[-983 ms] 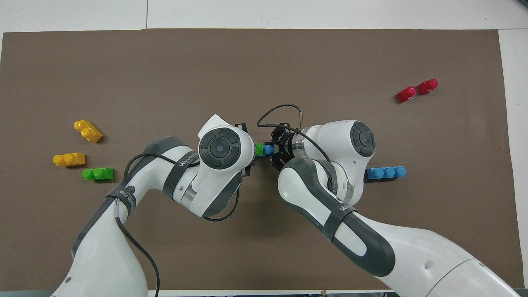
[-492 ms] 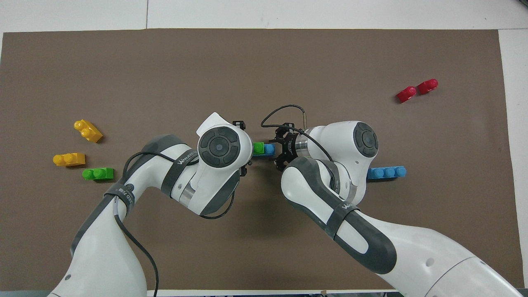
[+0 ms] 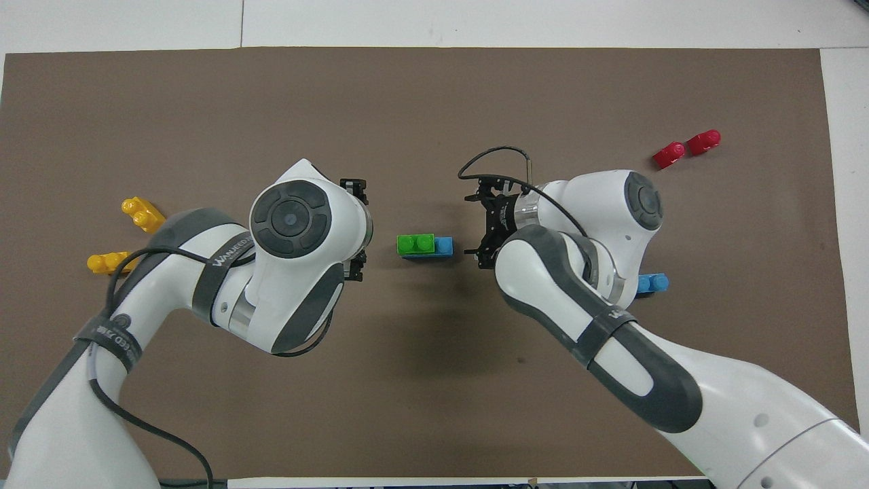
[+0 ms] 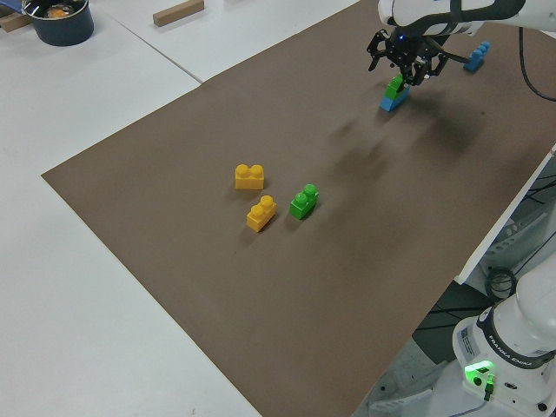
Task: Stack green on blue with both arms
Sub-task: 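Open both grippers and withdraw them from the joined bricks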
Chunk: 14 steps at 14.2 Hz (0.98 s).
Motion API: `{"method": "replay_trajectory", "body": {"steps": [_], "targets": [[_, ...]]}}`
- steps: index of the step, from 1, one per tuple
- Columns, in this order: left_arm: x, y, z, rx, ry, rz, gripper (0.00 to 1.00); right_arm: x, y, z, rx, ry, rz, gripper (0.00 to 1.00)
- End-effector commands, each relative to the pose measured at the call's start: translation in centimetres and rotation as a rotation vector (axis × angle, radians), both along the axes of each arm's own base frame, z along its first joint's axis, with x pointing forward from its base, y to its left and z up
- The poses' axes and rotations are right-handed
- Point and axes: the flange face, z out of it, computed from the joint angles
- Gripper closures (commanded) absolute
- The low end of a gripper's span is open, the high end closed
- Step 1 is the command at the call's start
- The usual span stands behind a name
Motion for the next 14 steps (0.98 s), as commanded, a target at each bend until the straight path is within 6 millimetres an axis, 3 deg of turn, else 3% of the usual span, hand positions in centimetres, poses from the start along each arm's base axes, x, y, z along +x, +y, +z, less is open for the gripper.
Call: {"method": "replay_trajectory", "body": {"steps": [1, 4, 7, 10, 12, 14], "targets": [[0.4, 3.0, 2.4, 0.036, 0.000, -0.096, 0.00, 1.6, -5.6, 4.1, -0.029, -0.076, 0.145, 0.00], [2.1, 6.9, 4.2, 0.063, 0.012, -0.215, 0.00, 3.3, -12.2, 6.5, -0.097, -0.151, 0.348, 0.00], [3.0, 10.9, 5.6, 0.089, 0.014, -0.361, 0.00, 4.1, -19.4, 10.3, -0.198, -0.244, 0.634, 0.00], [3.7, 16.7, 8.0, 0.098, 0.004, -0.539, 0.00, 3.9, -25.1, 14.0, -0.277, -0.308, 0.883, 0.00], [3.9, 21.5, 10.3, 0.080, 0.007, -0.679, 0.00, 2.9, -27.2, 16.7, -0.349, -0.332, 1.037, 0.00], [3.7, 25.7, 12.2, 0.079, 0.030, -0.817, 0.00, 1.4, -27.6, 19.9, -0.426, -0.351, 1.185, 0.00]]}}
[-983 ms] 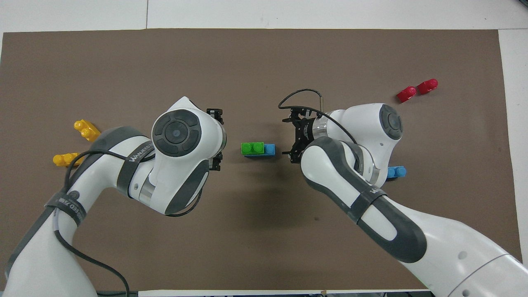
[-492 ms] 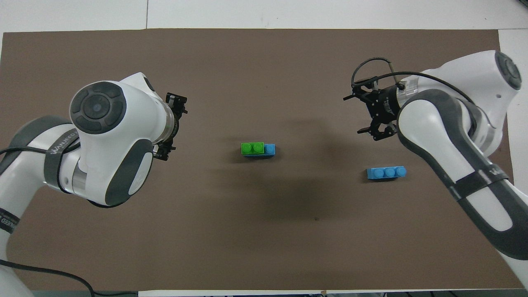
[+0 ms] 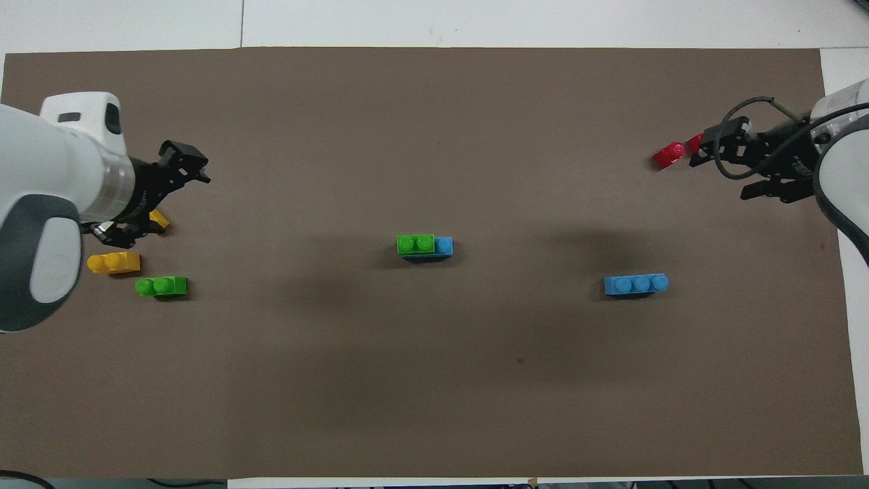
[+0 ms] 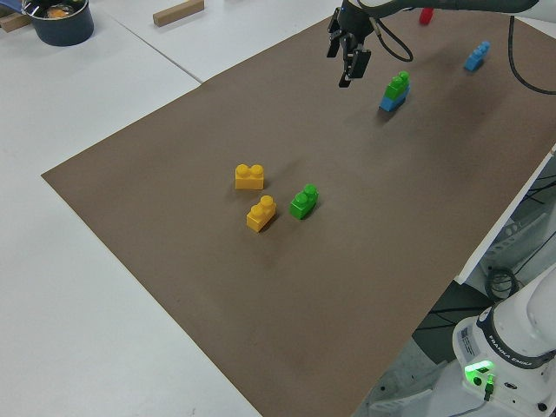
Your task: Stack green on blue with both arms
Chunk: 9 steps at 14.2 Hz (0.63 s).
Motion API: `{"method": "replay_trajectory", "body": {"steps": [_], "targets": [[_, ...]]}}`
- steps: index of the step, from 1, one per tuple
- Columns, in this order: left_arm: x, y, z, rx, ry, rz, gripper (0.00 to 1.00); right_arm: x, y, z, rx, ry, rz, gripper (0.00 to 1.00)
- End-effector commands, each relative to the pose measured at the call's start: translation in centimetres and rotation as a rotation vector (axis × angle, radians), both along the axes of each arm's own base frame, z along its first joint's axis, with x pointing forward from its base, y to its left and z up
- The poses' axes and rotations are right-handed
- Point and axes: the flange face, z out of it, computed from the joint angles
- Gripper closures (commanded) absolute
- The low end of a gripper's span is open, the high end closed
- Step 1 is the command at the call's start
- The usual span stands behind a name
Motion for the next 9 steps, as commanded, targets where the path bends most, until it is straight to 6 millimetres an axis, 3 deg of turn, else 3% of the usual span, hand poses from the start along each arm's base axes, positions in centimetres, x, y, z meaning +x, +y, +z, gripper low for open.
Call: {"method": "replay_trajectory", "body": {"steps": [1, 5, 7, 9], "targets": [[-0.9, 4.4, 2.9, -0.001, 0.033, -0.190, 0.00, -2.4, 0.4, 4.7, -0.108, -0.040, 0.187, 0.00], [-1.4, 8.3, 5.4, 0.020, 0.053, -0.513, 0.00, -6.5, 2.2, 10.6, -0.183, -0.040, 0.362, 0.00], [-1.6, 8.7, 7.0, 0.027, 0.054, -0.623, 0.00, -8.4, 3.5, 12.9, -0.196, -0.046, 0.380, 0.00], [-1.8, 8.8, 8.7, 0.029, 0.059, -0.661, 0.00, -9.5, 4.5, 13.7, -0.198, -0.034, 0.416, 0.00]]}}
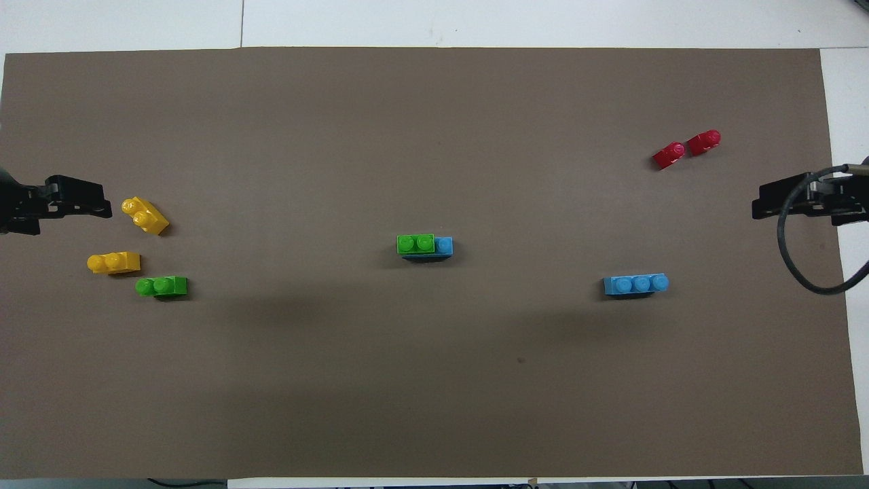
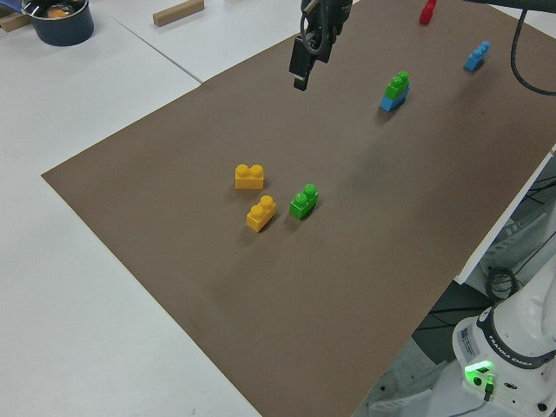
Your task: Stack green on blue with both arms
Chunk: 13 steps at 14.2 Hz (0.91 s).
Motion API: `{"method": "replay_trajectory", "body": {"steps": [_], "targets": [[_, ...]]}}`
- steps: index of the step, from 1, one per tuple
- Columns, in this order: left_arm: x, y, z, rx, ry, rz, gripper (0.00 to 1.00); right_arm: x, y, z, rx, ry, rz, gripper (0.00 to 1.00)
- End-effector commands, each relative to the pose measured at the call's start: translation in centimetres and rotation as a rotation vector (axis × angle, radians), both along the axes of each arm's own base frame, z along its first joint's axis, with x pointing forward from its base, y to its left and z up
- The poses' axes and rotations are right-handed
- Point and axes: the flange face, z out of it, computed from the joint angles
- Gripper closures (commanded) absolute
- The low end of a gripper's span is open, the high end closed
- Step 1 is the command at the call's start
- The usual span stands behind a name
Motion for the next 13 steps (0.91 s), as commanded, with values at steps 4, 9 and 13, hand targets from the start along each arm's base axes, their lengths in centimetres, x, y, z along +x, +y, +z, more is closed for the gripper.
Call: {"method": "replay_trajectory", "body": {"steps": [4, 9, 13], "targets": [[-1.2, 0.1, 2.0, 0.025, 0.084, -0.152, 0.00, -1.1, 0.8, 0.3, -0.016, 0.023, 0.057, 0.00], [-0.8, -0.2, 3.5, 0.061, 0.056, -0.177, 0.00, -0.7, -0.4, 0.8, -0.011, 0.009, 0.036, 0.00], [-0.8, 0.6, 3.9, 0.047, 0.058, -0.159, 0.00, -1.0, 0.8, 0.3, -0.013, 0.009, 0.055, 0.00]]}}
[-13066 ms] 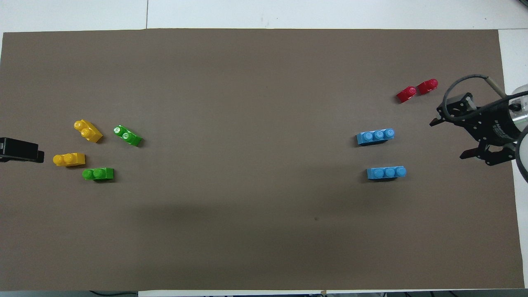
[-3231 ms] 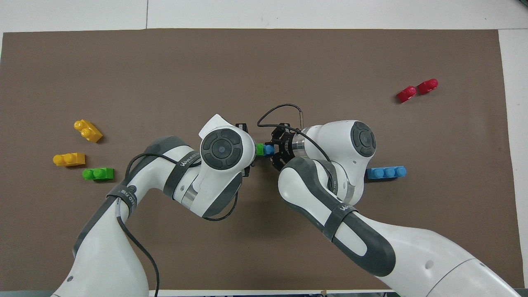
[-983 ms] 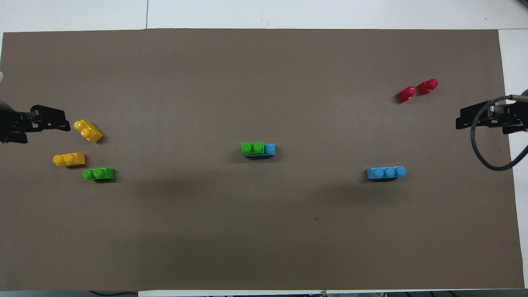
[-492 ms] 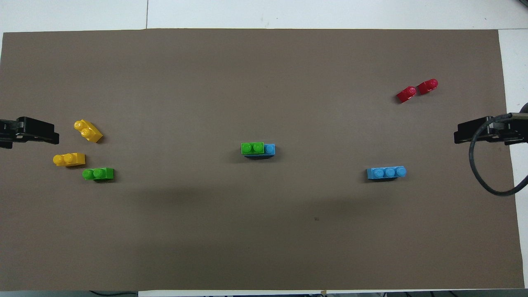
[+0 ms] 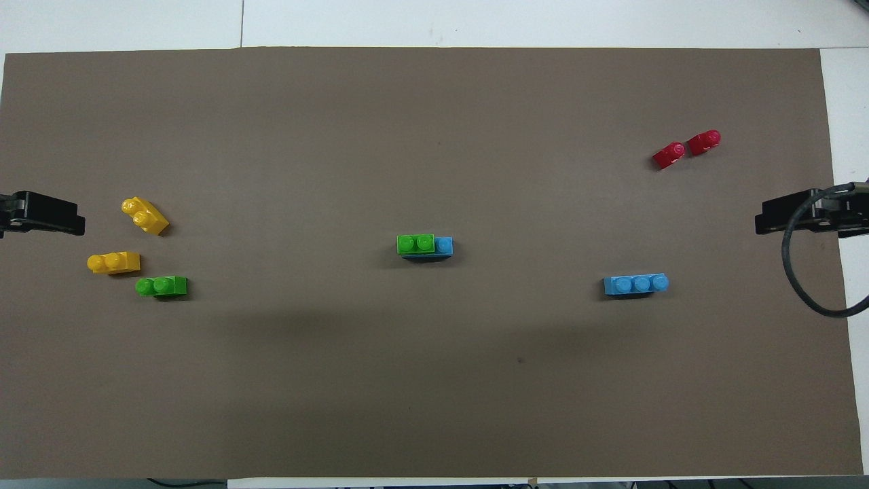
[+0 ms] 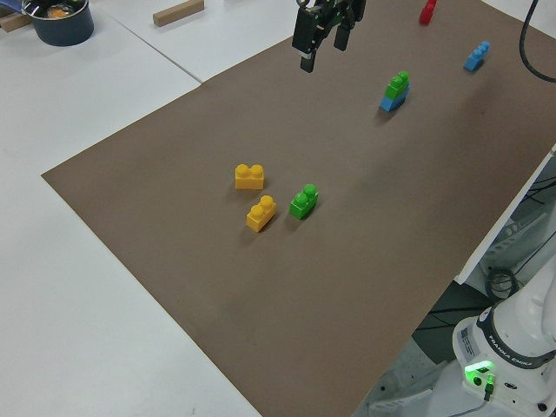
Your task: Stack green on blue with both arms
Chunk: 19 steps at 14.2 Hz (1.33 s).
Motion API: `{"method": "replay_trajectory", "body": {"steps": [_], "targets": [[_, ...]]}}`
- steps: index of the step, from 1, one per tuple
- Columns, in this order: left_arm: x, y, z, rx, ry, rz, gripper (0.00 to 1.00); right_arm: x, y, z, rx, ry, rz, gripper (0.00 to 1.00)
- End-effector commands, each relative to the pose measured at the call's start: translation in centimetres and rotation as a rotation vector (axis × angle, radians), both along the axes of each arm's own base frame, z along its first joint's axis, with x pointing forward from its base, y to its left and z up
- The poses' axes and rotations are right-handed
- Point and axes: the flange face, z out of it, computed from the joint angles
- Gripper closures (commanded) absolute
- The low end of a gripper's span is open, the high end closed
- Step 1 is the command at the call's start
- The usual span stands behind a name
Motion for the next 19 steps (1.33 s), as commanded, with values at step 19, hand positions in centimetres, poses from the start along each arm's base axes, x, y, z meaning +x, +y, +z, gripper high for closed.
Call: {"method": "replay_trajectory", "body": {"steps": [19], "targets": [[0.2, 0.3, 1.7, -0.021, 0.007, 0.040, 0.00, -0.1, -2.9, -0.3, -0.015, 0.005, -0.008, 0.00]]}}
